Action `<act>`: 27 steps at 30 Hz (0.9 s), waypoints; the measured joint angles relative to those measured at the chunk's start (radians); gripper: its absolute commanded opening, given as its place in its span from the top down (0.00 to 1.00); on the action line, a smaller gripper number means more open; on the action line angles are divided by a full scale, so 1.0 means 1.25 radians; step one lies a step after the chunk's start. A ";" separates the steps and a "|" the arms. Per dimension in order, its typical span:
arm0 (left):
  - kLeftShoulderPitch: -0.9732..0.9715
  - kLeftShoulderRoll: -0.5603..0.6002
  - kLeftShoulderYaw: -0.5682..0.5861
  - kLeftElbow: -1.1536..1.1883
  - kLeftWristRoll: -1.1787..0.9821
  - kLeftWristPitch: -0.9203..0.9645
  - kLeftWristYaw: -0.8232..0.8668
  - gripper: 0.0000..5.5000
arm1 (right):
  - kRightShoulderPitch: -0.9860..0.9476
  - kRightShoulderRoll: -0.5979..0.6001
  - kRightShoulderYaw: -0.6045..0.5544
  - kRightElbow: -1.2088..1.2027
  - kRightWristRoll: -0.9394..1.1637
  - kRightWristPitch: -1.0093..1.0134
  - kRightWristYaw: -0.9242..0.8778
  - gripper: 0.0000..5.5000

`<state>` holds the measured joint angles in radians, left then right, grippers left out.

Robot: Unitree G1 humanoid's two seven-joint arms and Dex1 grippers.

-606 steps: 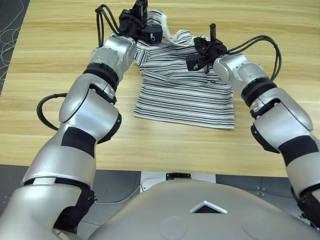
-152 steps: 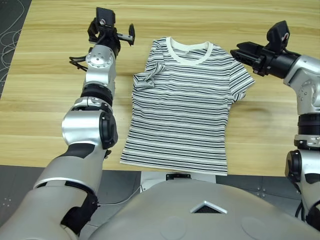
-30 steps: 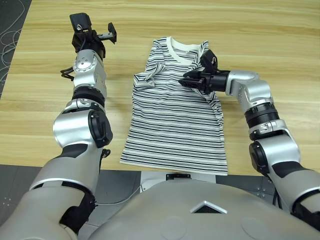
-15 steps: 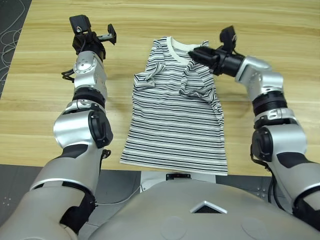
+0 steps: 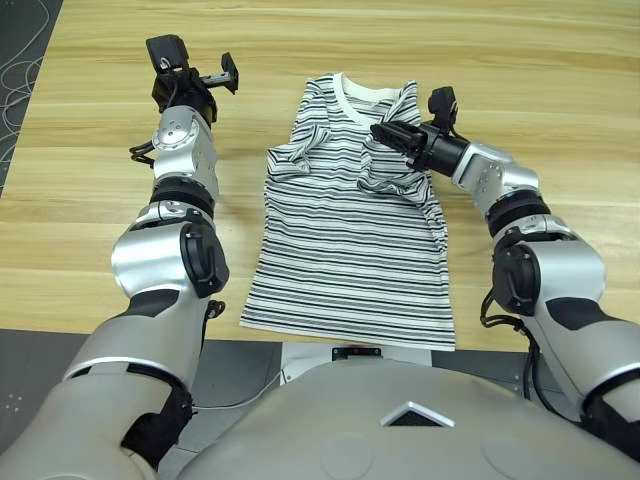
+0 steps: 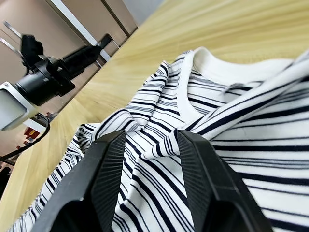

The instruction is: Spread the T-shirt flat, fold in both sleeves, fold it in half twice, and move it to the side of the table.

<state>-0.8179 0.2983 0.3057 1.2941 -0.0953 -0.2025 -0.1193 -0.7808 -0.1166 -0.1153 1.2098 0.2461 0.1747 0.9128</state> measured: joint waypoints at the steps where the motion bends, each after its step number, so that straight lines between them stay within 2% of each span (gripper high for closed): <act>1: 0.000 0.000 0.000 0.000 0.000 0.000 -0.001 0.00 | 0.001 0.000 0.010 0.006 -0.018 -0.006 -0.017 0.64; 5: 0.000 0.000 -0.003 0.000 0.001 0.000 -0.003 0.00 | 0.002 -0.002 0.017 0.006 -0.045 -0.016 -0.026 0.64; 8: 0.000 -0.001 -0.010 0.000 0.001 -0.001 -0.009 0.00 | 0.003 -0.004 0.009 -0.040 -0.026 -0.009 0.042 0.64; 12: 0.002 -0.008 -0.038 -0.012 0.013 -0.056 -0.057 0.00 | 0.027 -0.020 -0.019 -0.273 0.080 0.060 0.183 0.64; 15: 0.009 -0.008 -0.076 -0.060 0.028 -0.155 -0.166 0.00 | 0.054 -0.096 -0.061 -0.434 0.145 0.093 0.217 0.64; 17: 0.024 0.009 -0.127 -0.110 0.066 -0.241 -0.237 0.00 | 0.092 -0.178 -0.046 -0.475 0.050 -0.039 0.162 0.64; 20: 0.091 0.114 -0.236 -0.222 0.171 -0.399 -0.334 0.00 | 0.216 -0.304 0.009 -0.531 -0.158 -0.299 0.045 0.64; 24: 0.199 0.214 -0.277 -0.335 0.239 -0.516 -0.358 0.00 | 0.305 -0.393 0.032 -0.565 -0.369 -0.576 -0.103 0.64; 27: 0.332 0.314 -0.312 -0.456 0.343 -0.651 -0.370 0.00 | 0.388 -0.466 0.033 -0.621 -0.600 -0.854 -0.251 0.64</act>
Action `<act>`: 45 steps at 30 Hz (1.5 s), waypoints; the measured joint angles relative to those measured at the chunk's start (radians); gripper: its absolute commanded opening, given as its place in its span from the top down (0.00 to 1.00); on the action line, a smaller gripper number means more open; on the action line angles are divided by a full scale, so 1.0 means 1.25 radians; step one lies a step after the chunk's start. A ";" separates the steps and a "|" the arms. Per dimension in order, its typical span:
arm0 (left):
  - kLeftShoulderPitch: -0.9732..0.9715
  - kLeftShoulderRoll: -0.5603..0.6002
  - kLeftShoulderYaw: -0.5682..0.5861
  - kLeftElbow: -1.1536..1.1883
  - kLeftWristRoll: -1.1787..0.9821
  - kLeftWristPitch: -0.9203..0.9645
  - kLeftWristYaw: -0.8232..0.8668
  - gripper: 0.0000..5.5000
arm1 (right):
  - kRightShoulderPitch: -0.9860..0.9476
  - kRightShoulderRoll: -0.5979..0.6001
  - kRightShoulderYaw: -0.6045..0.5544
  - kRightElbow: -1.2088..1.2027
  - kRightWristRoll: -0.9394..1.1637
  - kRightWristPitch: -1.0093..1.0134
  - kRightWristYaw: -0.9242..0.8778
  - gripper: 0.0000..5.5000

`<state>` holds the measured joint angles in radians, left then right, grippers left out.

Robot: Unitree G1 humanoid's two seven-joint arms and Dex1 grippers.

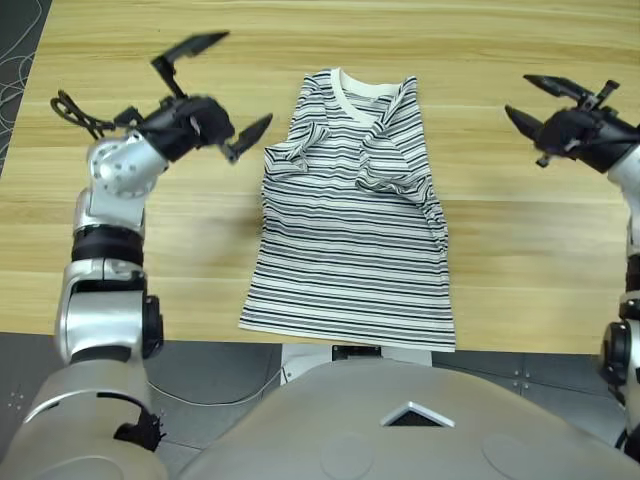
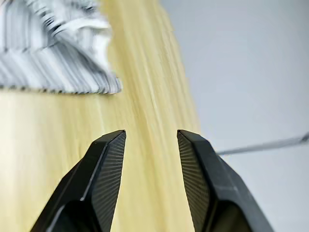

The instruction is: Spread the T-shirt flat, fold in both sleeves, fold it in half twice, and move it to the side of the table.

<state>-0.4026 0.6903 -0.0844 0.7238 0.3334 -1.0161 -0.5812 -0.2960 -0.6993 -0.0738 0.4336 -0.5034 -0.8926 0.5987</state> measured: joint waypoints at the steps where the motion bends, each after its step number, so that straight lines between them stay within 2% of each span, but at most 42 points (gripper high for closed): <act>1: 0.032 0.029 -0.011 -0.037 0.024 -0.045 -0.008 0.00 | 0.022 -0.018 -0.002 -0.022 -0.066 -0.086 -0.043 0.64; 6: 0.142 0.212 -0.096 -0.207 0.064 -0.197 -0.086 0.00 | 0.094 -0.113 -0.064 -0.096 -0.345 -0.464 -0.235 0.64; 10: 0.195 0.279 -0.130 -0.228 0.095 -0.218 -0.103 0.00 | 0.123 -0.158 -0.069 -0.102 -0.414 -0.556 -0.279 0.64; 15: 0.222 0.375 -0.124 -0.273 0.151 -0.243 -0.102 0.00 | 0.158 -0.206 -0.050 -0.180 -0.474 -0.572 -0.316 0.64; 19: 0.223 0.390 -0.124 -0.257 0.240 -0.294 -0.074 0.00 | 0.240 -0.206 -0.025 -0.239 -0.475 -0.574 -0.321 0.64; 23: 0.255 0.415 -0.123 -0.252 0.258 -0.326 -0.032 0.00 | 0.328 -0.209 0.024 -0.254 -0.457 -0.575 -0.322 0.64; 32: 0.352 0.448 -0.149 -0.345 0.209 -0.313 0.000 0.00 | 0.354 -0.213 0.133 -0.272 -0.432 -0.559 -0.307 0.64; 39: 0.321 0.439 -0.231 -0.383 0.149 -0.292 -0.024 0.00 | 0.390 -0.212 0.181 -0.281 -0.394 -0.518 -0.295 0.64; 45: 0.293 0.410 -0.267 -0.389 0.131 -0.295 -0.028 0.00 | 0.346 -0.204 0.231 -0.280 -0.381 -0.484 -0.286 0.64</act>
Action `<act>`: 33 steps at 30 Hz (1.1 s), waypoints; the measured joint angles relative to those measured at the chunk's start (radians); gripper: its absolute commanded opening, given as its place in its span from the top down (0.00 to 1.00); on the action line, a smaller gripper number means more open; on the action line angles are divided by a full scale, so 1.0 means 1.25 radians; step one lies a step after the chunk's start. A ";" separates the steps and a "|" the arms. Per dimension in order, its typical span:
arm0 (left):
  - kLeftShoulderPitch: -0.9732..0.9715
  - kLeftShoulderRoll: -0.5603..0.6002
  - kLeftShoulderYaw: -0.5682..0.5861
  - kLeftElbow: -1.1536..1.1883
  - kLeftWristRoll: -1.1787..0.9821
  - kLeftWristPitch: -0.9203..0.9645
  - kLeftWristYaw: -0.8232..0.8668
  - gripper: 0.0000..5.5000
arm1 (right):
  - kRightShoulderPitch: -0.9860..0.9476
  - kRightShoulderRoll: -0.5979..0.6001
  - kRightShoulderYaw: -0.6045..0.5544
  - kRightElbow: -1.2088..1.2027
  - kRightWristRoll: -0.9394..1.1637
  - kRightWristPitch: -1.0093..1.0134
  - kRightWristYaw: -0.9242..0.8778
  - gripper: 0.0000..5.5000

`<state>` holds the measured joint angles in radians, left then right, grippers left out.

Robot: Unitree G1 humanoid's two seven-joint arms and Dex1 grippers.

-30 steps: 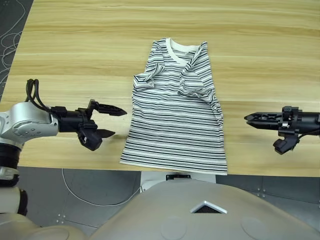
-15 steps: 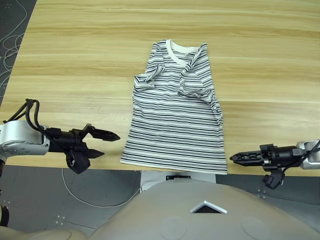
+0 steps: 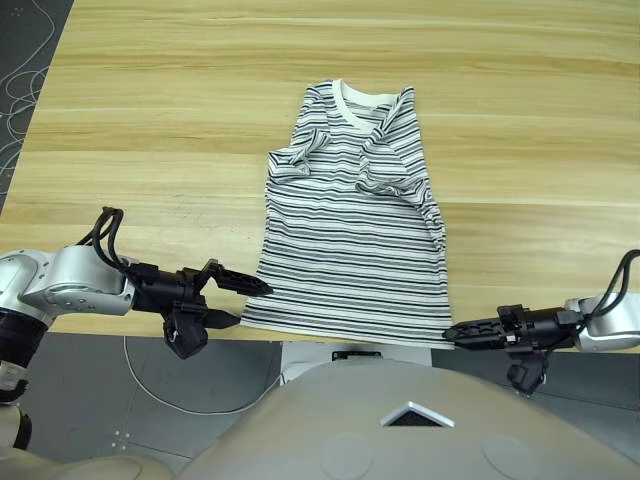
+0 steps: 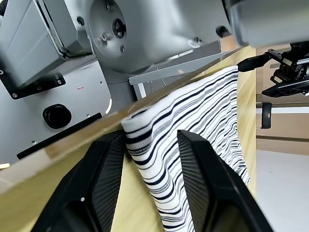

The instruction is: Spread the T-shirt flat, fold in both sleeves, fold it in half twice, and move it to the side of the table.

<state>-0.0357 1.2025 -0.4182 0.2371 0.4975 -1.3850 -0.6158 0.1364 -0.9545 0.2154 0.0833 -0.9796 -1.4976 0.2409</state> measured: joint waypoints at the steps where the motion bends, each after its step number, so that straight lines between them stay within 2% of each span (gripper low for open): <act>1: -0.003 -0.006 0.000 0.004 0.001 -0.002 0.001 0.00 | -0.006 0.002 0.004 0.002 -0.001 0.004 0.000 0.64; 18: -0.041 -0.106 -0.018 0.026 -0.002 0.002 0.015 0.00 | -0.057 0.012 0.043 0.031 -0.092 0.055 -0.141 0.64; 25: -0.039 -0.107 -0.022 0.025 -0.002 0.003 0.017 0.00 | -0.075 0.023 0.112 0.028 -0.172 0.096 -0.272 0.64; 26: -0.038 -0.107 -0.022 0.025 -0.002 0.004 0.017 0.00 | -0.079 0.023 0.122 0.028 -0.181 0.104 -0.291 0.68; 33: -0.030 -0.126 -0.027 0.025 0.005 0.019 0.020 0.25 | -0.107 -0.001 0.219 0.036 -0.251 0.167 -0.437 0.89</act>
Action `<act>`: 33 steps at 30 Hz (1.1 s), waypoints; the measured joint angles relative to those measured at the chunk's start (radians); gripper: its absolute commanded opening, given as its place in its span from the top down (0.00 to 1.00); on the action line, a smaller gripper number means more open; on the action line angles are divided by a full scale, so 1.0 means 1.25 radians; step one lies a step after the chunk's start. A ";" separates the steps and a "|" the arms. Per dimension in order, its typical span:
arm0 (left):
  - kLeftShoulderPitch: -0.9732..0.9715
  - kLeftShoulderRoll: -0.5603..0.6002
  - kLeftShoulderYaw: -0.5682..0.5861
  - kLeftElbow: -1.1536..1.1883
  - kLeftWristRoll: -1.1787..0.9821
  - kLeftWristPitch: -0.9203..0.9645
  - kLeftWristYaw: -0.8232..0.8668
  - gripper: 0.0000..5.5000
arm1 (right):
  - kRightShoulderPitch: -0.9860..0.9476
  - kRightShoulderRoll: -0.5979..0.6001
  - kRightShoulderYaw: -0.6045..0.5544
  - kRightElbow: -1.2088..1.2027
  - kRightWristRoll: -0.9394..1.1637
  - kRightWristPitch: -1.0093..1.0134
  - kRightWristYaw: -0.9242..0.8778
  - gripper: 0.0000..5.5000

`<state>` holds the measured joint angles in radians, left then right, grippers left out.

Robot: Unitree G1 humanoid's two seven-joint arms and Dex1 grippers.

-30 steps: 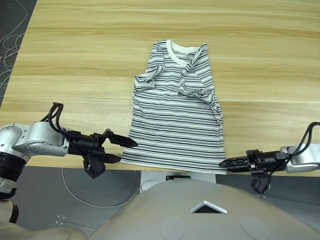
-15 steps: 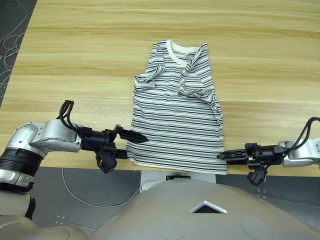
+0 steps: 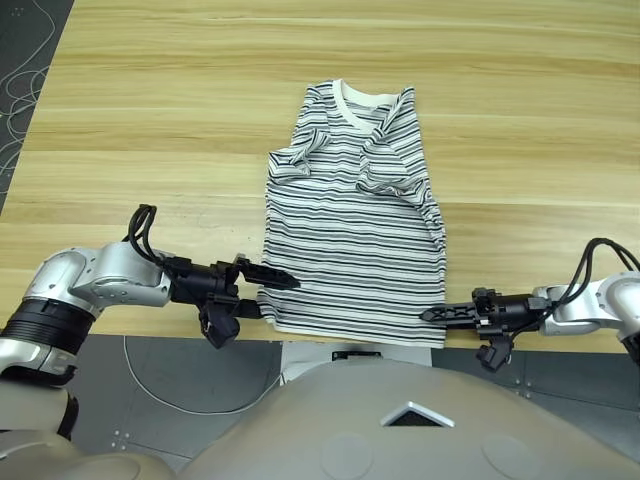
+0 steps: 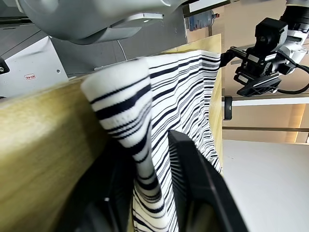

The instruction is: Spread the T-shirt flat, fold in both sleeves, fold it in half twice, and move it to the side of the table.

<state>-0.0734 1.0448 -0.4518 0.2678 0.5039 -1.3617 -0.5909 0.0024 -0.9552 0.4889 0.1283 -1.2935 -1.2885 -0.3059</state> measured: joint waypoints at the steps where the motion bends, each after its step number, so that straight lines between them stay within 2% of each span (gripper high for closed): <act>1: 0.002 -0.003 -0.002 0.000 0.000 0.002 0.000 0.28 | -0.005 -0.005 0.009 0.000 -0.003 0.004 -0.018 0.90; 6: 0.003 -0.015 -0.007 0.001 0.017 0.004 0.006 0.43 | -0.030 -0.032 0.061 0.001 -0.014 0.026 -0.098 0.98; 19: -0.008 -0.028 -0.027 0.026 0.049 0.009 0.007 0.83 | -0.079 -0.055 0.132 -0.005 -0.014 0.042 -0.115 0.98; 20: -0.008 -0.028 -0.029 0.027 0.051 0.010 0.007 0.89 | -0.083 -0.056 0.135 -0.004 -0.014 0.042 -0.115 0.98; 23: -0.008 -0.028 -0.036 0.032 0.055 0.012 0.007 0.96 | -0.089 -0.057 0.135 0.002 0.006 0.043 -0.104 0.98; 25: -0.008 -0.028 -0.035 0.032 0.055 0.018 0.009 0.96 | -0.088 -0.057 0.131 0.020 0.060 0.044 -0.055 0.98; 28: -0.011 -0.031 -0.034 0.024 0.035 0.065 0.004 0.96 | -0.089 -0.074 0.125 0.059 0.216 0.070 0.104 0.98; 33: -0.012 -0.013 -0.050 -0.053 -0.125 0.273 -0.147 0.96 | -0.112 -0.102 0.147 0.047 0.563 0.182 0.430 0.98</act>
<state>-0.0885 1.0289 -0.5143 0.2021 0.3477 -1.0209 -0.7749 -0.1376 -1.0832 0.6723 0.1872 -0.5895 -1.0604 0.2322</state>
